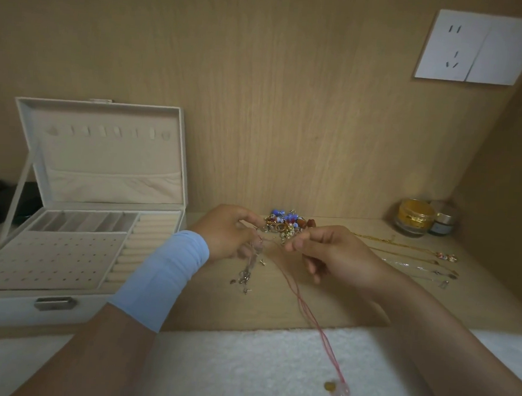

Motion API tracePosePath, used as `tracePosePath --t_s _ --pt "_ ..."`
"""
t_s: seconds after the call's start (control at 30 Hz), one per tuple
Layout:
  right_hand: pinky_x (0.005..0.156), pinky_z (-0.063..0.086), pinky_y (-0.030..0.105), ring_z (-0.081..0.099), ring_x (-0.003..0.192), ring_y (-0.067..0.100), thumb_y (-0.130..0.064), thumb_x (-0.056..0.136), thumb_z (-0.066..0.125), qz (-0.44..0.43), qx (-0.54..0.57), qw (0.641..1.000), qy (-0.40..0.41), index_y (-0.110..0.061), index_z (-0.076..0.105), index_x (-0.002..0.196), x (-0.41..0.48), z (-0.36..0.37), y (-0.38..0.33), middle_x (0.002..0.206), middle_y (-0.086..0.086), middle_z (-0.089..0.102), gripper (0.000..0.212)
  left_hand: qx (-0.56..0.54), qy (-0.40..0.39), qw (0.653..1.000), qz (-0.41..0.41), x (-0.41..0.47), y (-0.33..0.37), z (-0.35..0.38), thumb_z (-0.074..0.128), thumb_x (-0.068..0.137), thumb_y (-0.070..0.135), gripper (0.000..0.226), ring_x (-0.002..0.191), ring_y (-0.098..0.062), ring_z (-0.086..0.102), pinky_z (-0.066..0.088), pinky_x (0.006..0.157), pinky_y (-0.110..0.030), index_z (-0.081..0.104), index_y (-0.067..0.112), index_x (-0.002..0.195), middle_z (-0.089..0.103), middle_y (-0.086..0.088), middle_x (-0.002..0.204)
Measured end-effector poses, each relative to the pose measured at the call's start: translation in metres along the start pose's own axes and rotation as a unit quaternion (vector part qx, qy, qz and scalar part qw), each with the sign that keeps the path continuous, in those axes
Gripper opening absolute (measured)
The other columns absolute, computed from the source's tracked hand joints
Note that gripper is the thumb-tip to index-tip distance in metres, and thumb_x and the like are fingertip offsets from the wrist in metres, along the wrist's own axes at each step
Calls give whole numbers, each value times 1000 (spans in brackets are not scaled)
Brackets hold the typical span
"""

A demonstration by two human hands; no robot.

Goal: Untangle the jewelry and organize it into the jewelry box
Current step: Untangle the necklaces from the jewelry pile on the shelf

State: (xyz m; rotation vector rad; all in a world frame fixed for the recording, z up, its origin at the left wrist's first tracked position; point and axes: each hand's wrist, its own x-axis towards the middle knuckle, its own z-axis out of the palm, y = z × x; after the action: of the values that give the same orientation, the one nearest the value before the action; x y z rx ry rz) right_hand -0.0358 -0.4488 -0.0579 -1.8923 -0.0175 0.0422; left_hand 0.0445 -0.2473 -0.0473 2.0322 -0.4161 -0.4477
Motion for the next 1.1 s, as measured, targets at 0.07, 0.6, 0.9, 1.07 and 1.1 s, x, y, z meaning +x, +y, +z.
tracePosePath --t_s 0.07,0.6,0.9,1.07,1.1 --pt "47 43 23 47 42 16 -8 99 54 6 -4 1000 -21 -2 74 101 -1 -3 0 50 4 52 20 -1 1 1000 12 2 -1 1 53 93 1 23 72 -23 70 57 76 -28 67 11 108 75 -8 83" --pt "49 39 30 53 47 24 -19 76 49 -23 56 996 -62 -14 59 59 1 0 0 68 18 60 20 57 9 994 90 1 -1 5 60 93 10 15 71 -30 71 57 79 -46 69 22 91 75 1 78" --pt "59 43 18 55 55 12 -14 90 68 -20 -170 975 -143 -12 79 85 -11 9 -11 59 -8 66 12 41 -11 992 119 -9 12 -3 59 95 13 13 48 -23 58 49 48 -29 69 20 95 73 2 78" --pt "62 43 29 49 61 6 -40 75 59 -76 -115 988 62 -11 68 73 12 9 -17 64 -6 56 30 13 -3 991 132 -11 16 -5 57 95 8 14 49 -27 61 48 46 -25 69 16 97 73 -5 83" --pt "63 43 30 50 61 8 -43 74 59 -59 -130 989 48 -10 68 73 17 9 -19 64 -4 55 34 9 3 991 133 -11 15 -5 58 95 7 14 50 -28 62 48 47 -25 69 15 97 73 -6 83"
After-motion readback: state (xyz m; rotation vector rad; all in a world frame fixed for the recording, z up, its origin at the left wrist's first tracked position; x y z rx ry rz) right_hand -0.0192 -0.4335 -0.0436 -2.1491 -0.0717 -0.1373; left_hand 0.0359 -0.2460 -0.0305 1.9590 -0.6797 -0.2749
